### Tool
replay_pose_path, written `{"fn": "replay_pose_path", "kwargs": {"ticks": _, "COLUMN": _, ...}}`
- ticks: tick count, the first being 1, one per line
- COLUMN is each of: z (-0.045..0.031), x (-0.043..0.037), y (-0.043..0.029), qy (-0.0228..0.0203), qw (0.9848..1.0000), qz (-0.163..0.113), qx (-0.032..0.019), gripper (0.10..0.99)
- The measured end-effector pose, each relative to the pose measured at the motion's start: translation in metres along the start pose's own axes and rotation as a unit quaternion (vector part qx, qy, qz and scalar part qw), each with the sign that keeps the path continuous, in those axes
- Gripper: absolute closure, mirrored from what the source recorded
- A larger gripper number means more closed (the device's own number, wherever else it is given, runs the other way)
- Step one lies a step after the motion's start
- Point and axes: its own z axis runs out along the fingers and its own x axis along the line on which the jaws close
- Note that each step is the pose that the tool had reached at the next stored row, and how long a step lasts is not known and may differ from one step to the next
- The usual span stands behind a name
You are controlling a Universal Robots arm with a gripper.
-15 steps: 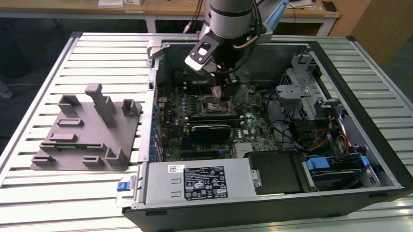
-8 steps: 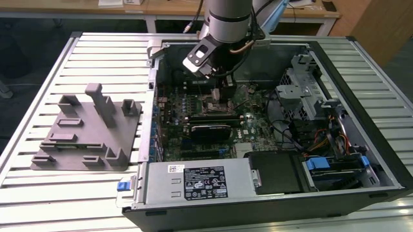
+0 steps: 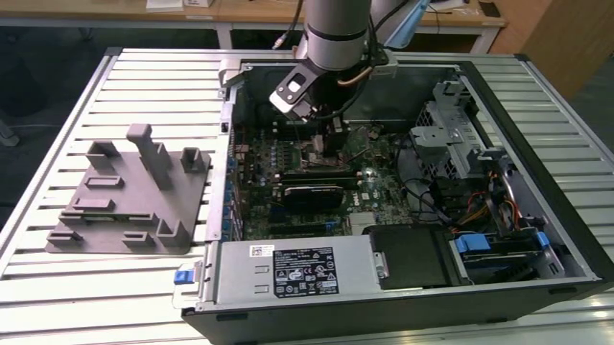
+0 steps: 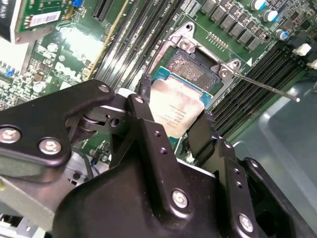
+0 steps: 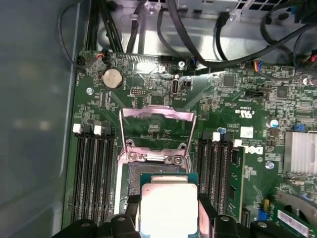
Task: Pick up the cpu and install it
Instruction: 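Place the cpu into insertion slot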
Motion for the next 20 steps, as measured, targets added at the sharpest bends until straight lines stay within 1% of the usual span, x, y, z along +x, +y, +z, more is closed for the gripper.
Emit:
{"fn": "replay_pose_path", "kwargs": {"ticks": 1, "z": 0.0015, "x": 0.0007, "y": -0.0002, "qy": -0.0005, "qw": 1.0000, "qz": 0.000, "qx": 0.0001, "gripper": 0.545}}
{"fn": "replay_pose_path", "kwargs": {"ticks": 2, "z": 0.0030, "x": 0.0013, "y": -0.0003, "qy": -0.0020, "qw": 1.0000, "qz": 0.000, "qx": 0.0001, "gripper": 0.545}}
{"fn": "replay_pose_path", "kwargs": {"ticks": 6, "z": 0.0097, "x": 0.0032, "y": -0.0007, "qy": -0.0095, "qw": 1.0000, "qz": 0.000, "qx": 0.0006, "gripper": 0.545}}
{"fn": "replay_pose_path", "kwargs": {"ticks": 8, "z": 0.0127, "x": 0.0042, "y": -0.0013, "qy": -0.0122, "qw": 0.9999, "qz": 0.000, "qx": 0.0008, "gripper": 0.545}}
{"fn": "replay_pose_path", "kwargs": {"ticks": 17, "z": 0.0244, "x": 0.0095, "y": -0.0031, "qy": -0.0130, "qw": 0.9999, "qz": 0.000, "qx": 0.0009, "gripper": 0.545}}
{"fn": "replay_pose_path", "kwargs": {"ticks": 20, "z": 0.0267, "x": 0.0103, "y": -0.0032, "qy": -0.0131, "qw": 0.9999, "qz": 0.002, "qx": 0.0009, "gripper": 0.545}}
